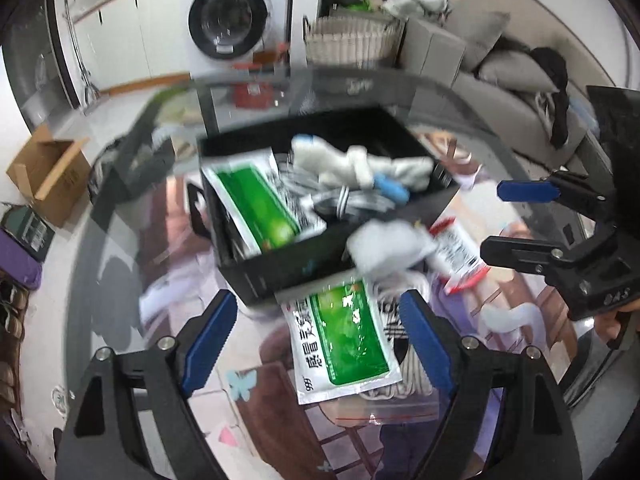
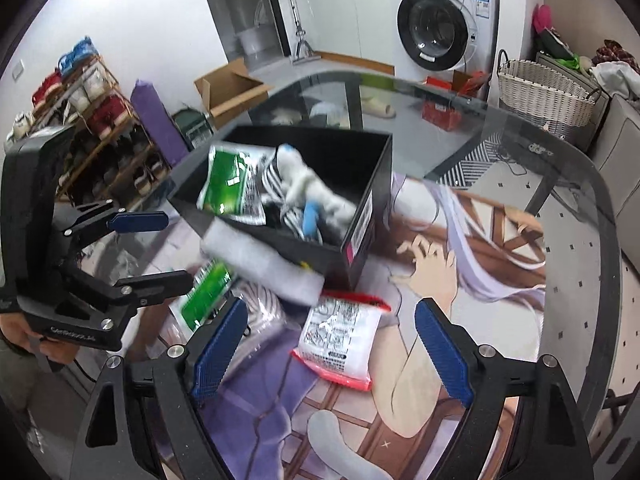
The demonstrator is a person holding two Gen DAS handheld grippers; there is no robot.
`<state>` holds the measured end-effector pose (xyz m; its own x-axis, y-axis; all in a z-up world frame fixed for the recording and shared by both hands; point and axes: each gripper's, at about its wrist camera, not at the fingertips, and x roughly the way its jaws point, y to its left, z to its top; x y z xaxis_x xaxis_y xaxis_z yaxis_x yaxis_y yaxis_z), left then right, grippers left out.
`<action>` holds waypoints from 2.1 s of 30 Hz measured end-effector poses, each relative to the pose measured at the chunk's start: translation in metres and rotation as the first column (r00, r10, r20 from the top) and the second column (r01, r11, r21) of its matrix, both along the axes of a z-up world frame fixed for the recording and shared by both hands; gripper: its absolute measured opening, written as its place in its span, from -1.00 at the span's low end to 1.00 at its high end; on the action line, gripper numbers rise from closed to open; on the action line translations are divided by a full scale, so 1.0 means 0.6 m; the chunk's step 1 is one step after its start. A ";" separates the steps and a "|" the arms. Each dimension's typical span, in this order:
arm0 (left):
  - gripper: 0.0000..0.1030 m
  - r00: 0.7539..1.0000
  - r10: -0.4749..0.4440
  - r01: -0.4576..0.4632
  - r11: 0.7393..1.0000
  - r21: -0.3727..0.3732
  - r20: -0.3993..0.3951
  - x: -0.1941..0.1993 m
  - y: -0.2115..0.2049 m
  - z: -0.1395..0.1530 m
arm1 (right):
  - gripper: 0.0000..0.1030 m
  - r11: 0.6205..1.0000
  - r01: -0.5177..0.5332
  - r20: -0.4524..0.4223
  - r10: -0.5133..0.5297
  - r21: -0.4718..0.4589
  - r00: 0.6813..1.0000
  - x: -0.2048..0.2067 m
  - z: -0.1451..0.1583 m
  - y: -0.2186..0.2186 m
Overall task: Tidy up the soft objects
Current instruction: 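Lower the right tool onto the red-and-white snack bag while the left tool lowers onto a green sachet, then close the right tool on the snack bag while the left tool grips the green sachet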
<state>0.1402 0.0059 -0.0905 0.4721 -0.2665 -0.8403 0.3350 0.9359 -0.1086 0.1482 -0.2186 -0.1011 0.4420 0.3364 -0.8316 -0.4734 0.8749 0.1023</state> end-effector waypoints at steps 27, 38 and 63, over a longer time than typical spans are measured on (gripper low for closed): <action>0.61 0.994 0.040 -0.028 0.992 0.122 -0.102 0.010 0.041 -0.088 | 0.70 0.995 -0.026 -0.095 0.017 -0.098 0.995 0.009 -0.080 0.026; -0.15 0.995 0.010 -0.002 0.997 0.077 -0.098 0.004 0.040 -0.074 | 0.12 0.989 -0.039 -0.073 0.029 -0.140 0.997 0.009 -0.110 0.033; -0.37 0.995 0.000 0.010 0.995 0.101 -0.095 -0.008 0.034 -0.067 | -0.14 0.989 -0.087 -0.024 0.085 -0.116 0.996 -0.018 -0.070 0.053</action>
